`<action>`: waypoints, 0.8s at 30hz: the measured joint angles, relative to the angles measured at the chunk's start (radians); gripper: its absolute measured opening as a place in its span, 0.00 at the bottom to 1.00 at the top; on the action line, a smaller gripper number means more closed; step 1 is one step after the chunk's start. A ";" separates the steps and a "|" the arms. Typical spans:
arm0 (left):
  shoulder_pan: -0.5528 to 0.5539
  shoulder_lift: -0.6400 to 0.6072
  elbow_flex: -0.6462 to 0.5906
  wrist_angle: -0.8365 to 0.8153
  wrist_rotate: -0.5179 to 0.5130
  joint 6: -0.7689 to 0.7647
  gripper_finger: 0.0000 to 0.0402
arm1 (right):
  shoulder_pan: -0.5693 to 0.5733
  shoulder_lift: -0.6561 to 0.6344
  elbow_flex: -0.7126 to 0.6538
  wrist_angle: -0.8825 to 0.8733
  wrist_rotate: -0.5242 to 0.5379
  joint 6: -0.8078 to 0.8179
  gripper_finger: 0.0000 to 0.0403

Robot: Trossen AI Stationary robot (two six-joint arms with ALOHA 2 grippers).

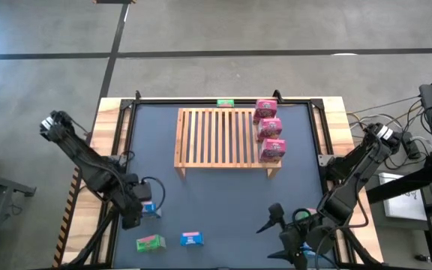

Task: Stack cereal on shelf
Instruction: Put the top left blue cereal box on the shelf

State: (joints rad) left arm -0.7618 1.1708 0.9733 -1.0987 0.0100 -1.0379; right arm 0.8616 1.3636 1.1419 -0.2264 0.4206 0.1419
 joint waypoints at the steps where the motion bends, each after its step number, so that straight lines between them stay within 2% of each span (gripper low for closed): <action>1: -0.007 0.005 -0.001 0.000 -0.004 -0.004 0.72 | 0.000 0.000 0.000 0.000 0.000 -0.001 0.86; 6: -0.024 0.046 -0.001 -0.001 -0.023 -0.019 0.74 | 0.000 0.000 0.000 0.000 0.001 -0.002 0.86; 14: -0.025 0.104 -0.033 -0.002 -0.020 -0.010 0.73 | 0.000 0.000 0.000 0.000 0.002 -0.002 0.86; 17: -0.025 0.105 -0.048 0.001 -0.019 -0.008 0.68 | 0.000 0.000 0.000 0.000 0.002 -0.002 0.86; 24: -0.025 0.102 -0.048 0.006 -0.016 0.008 0.47 | 0.000 0.000 0.000 0.000 0.002 -0.003 0.86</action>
State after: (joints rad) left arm -0.7868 1.2730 0.9252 -1.0928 -0.0063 -1.0302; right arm 0.8616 1.3636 1.1416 -0.2260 0.4221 0.1390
